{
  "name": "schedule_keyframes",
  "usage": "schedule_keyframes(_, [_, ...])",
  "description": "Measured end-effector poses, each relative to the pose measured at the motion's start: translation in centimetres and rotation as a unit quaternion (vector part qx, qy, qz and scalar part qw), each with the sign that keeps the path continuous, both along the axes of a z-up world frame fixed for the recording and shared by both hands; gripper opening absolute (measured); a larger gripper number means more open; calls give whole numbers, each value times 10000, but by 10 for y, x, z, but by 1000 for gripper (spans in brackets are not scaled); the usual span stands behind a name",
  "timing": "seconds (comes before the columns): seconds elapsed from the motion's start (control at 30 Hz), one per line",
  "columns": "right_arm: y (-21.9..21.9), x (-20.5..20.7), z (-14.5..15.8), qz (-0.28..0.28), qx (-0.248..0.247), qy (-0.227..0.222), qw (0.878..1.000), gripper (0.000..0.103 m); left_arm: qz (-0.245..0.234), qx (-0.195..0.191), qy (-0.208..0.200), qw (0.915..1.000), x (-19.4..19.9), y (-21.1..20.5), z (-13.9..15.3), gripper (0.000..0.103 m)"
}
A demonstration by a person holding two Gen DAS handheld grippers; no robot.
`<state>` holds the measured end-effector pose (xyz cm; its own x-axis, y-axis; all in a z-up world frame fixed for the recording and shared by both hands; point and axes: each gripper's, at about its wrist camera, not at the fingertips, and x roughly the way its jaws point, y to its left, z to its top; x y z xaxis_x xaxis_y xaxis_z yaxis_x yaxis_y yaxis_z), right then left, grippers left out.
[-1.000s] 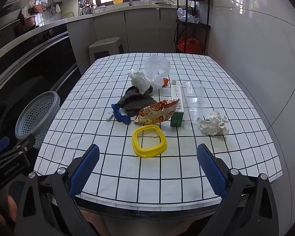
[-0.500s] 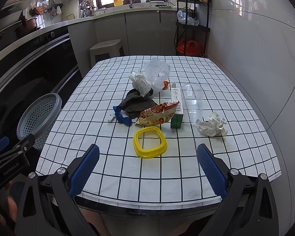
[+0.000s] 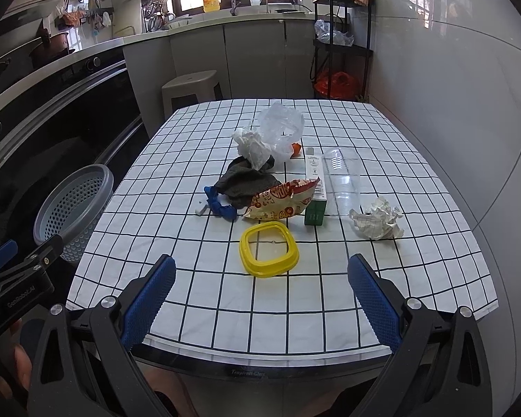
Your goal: Collect trash
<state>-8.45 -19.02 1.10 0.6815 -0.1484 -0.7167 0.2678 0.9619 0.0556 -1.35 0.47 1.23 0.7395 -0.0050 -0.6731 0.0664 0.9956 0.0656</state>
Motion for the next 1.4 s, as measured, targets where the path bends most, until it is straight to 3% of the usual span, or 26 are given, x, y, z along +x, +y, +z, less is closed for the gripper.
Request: schedule_keyframes(1.4, [4,-2,-2,15,57,-20,10000,95,20,-17,19,10000,-2,4,-3,97])
